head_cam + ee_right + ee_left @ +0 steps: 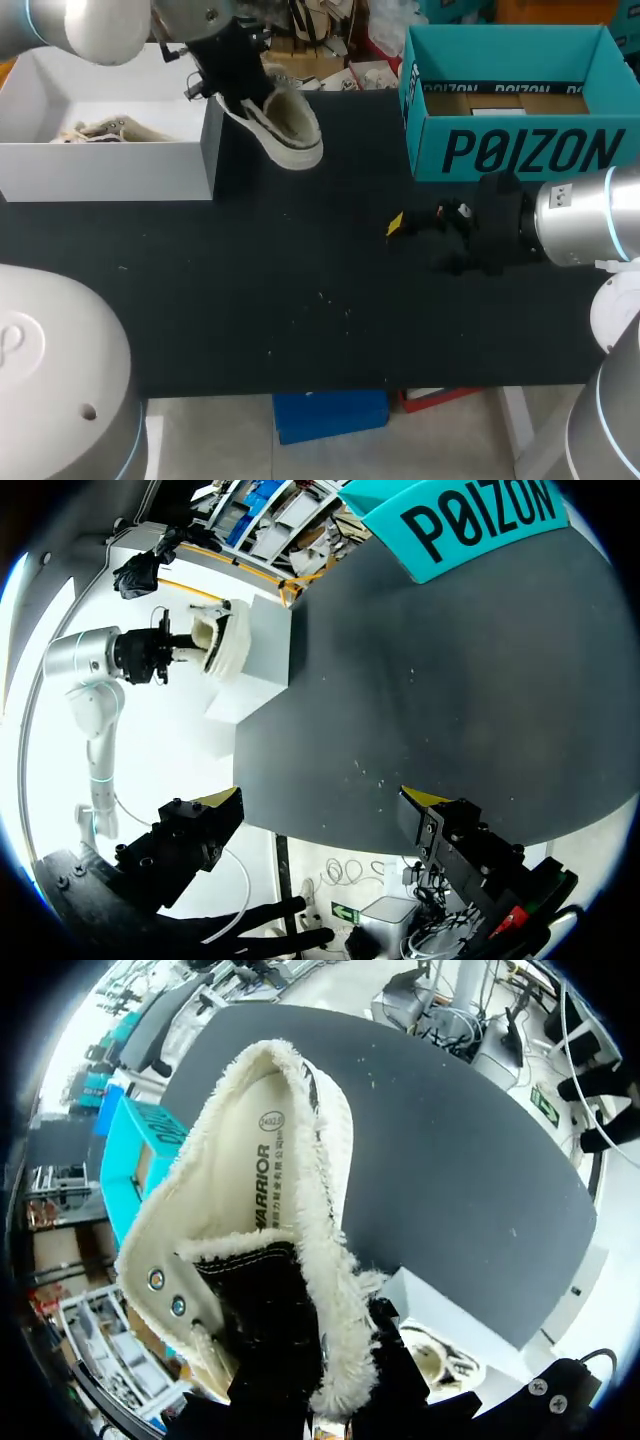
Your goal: Take the shoe out of the shoebox, open the shoe tongue, remove and reinsert the insole, then place the shoe into the shoebox
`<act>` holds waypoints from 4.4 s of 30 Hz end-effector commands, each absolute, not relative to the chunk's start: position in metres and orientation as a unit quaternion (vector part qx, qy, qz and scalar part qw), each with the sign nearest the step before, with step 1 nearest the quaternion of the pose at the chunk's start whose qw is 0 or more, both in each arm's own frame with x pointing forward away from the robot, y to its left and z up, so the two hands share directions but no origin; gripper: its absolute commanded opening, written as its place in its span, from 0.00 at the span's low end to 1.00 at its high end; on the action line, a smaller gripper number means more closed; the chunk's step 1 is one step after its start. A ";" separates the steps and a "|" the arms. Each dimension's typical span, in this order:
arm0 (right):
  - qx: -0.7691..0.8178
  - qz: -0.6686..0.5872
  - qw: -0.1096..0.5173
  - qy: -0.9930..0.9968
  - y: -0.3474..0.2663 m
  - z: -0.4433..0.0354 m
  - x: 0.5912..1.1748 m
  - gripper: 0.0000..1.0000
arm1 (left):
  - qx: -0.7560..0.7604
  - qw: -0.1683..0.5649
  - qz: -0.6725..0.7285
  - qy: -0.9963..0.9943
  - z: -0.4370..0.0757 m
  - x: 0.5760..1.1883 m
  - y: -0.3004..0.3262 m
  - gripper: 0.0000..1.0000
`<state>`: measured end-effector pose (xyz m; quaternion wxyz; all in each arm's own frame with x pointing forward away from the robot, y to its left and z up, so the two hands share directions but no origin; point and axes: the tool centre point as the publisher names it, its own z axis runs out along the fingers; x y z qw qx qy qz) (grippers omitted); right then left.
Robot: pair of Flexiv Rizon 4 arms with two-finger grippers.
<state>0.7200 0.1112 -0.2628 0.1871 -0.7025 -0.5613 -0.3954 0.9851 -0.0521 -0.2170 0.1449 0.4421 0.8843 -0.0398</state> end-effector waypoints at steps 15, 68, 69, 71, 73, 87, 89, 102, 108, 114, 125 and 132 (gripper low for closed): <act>-0.702 -0.395 0.187 -0.562 0.111 -0.263 0.720 1.00 | 0.107 0.182 -0.047 0.976 -0.224 1.036 0.103 0.00; -0.702 -0.395 0.187 -0.562 0.111 -0.263 0.720 1.00 | -0.003 0.164 0.001 0.987 -0.372 1.169 0.223 0.00; -0.702 -0.395 0.187 -0.562 0.111 -0.263 0.720 1.00 | -0.003 0.164 0.002 0.986 -0.374 1.169 0.222 0.00; -0.702 -0.395 0.187 -0.562 0.111 -0.263 0.720 1.00 | -0.005 0.163 0.003 0.987 -0.379 1.170 0.223 0.00; -0.702 -0.395 0.187 -0.562 0.111 -0.263 0.720 1.00 | -0.007 0.162 0.005 0.987 -0.383 1.171 0.224 0.00; -0.702 -0.395 0.187 -0.562 0.111 -0.263 0.720 1.00 | 0.005 0.161 -0.001 0.987 -0.365 1.165 0.224 0.43; -0.702 -0.395 0.187 -0.562 0.111 -0.263 0.720 1.00 | 0.009 0.157 -0.008 0.988 -0.355 1.162 0.221 0.43; -0.702 -0.395 0.187 -0.562 0.111 -0.263 0.720 1.00 | 0.022 0.158 -0.028 0.987 -0.278 1.109 0.191 0.61; -0.702 -0.395 0.187 -0.562 0.111 -0.263 0.720 1.00 | 0.012 0.161 -0.055 0.985 -0.250 1.077 0.176 1.00; -0.702 -0.395 0.187 -0.562 0.111 -0.263 0.720 1.00 | -0.011 0.153 -0.094 0.984 -0.230 1.040 0.155 1.00; -0.702 -0.395 0.187 -0.562 0.111 -0.263 0.720 1.00 | -0.013 0.123 -0.117 0.985 -0.223 0.968 0.112 1.00; -0.702 -0.395 0.187 -0.562 0.111 -0.263 0.720 1.00 | -0.017 0.096 -0.137 0.986 -0.238 0.933 0.088 1.00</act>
